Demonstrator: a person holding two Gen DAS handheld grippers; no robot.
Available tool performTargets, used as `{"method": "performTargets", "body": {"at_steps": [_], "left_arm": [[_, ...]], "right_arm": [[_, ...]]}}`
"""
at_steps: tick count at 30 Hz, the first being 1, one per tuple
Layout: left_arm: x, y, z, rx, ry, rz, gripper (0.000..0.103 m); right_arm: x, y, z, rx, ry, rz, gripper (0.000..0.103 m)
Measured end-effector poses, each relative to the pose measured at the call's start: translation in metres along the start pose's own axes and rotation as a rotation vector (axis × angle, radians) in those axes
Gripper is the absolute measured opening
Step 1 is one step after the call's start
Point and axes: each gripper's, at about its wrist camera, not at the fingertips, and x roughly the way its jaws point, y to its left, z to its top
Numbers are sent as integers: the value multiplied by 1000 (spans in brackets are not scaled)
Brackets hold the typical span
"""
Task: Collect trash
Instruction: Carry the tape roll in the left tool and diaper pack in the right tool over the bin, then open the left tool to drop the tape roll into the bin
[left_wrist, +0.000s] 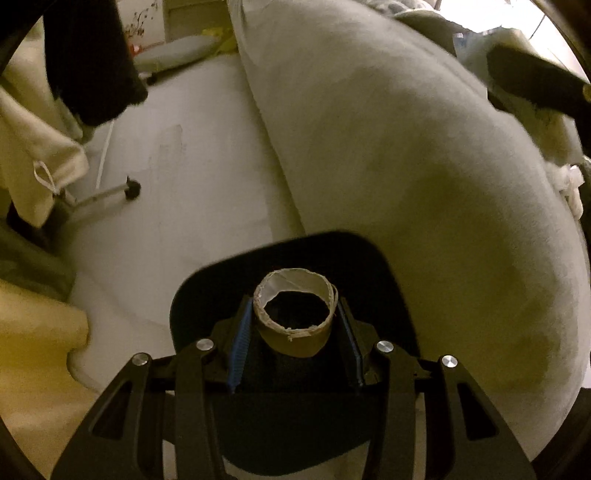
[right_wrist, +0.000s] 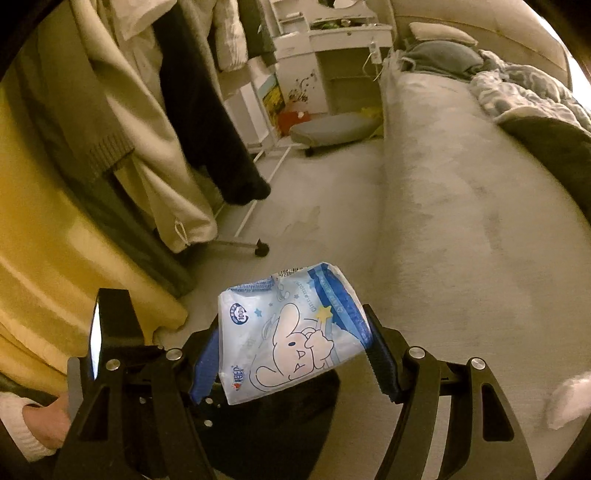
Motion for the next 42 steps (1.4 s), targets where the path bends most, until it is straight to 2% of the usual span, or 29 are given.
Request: {"method": "performTargets", "body": {"at_steps": [4,16,18,20,21,25,30,38,42], "left_arm": [[7,9,-9,-11,29,-1,47],[37,25,-45,0,180,-14,48],[40,25,-52,11,201,-17,53],[41,27,-56,15,209,-26,63],[40,27,-57,16,203,-23,67],[28,31,-60,28,169,-17,75],[15,42,-58,34,128,-8,76],[-15,62,-49,34,13,0,75],[-31,72,-46,21,-33,7,70]], "right_arm": [[16,14,-1,-11,31,6,70],[50,40,-5,-24,101,35,70],[55,44,-6,-30,115,40,70],[60,47,-7,-36,127,40,70],[64,49,-8,-40,134,35,70],[76,56,-15,-52,179,26,70],[87,61,-25,-57,231,29,70],[107,59,-39,-50,309,12,70],[116,61,-49,-61,345,3,70]]}}
